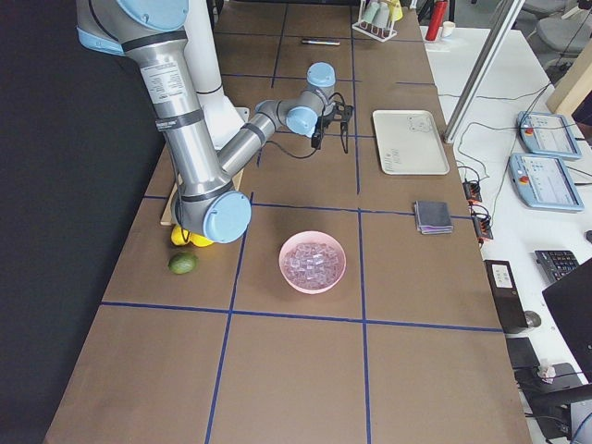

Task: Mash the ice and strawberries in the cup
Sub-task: 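Move the right gripper back over the pink bowl of ice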

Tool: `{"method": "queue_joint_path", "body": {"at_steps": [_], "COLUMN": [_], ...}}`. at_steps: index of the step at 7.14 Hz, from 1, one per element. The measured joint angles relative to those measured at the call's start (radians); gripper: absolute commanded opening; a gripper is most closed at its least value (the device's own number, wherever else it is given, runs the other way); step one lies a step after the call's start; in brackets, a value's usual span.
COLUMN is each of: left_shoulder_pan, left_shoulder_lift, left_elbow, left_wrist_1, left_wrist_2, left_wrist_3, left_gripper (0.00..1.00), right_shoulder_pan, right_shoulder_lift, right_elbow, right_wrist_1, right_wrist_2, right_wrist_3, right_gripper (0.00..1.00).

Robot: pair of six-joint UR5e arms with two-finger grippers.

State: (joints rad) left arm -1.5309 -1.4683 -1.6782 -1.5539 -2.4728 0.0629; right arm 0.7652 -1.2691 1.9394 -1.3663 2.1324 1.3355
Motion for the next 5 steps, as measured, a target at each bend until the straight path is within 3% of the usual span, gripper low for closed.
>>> {"method": "queue_joint_path", "body": {"at_steps": [3,5], "left_shoulder_pan": [0.0,0.0], "left_shoulder_lift": [0.0,0.021], "left_elbow": [-0.003,-0.018], "left_wrist_1": [0.0,0.0], "left_wrist_2": [-0.007,-0.029], "left_wrist_3": [0.0,-0.001], "left_gripper": [1.0,1.0], "right_shoulder_pan": [0.183,0.278], "right_shoulder_lift": [-0.242,-0.344], "right_elbow": [0.033,0.008], "right_wrist_1": [0.001,0.001], "right_wrist_2": [0.059,0.061], "right_wrist_3": [-0.458,-0.746], "right_gripper": [1.0,1.0]}}
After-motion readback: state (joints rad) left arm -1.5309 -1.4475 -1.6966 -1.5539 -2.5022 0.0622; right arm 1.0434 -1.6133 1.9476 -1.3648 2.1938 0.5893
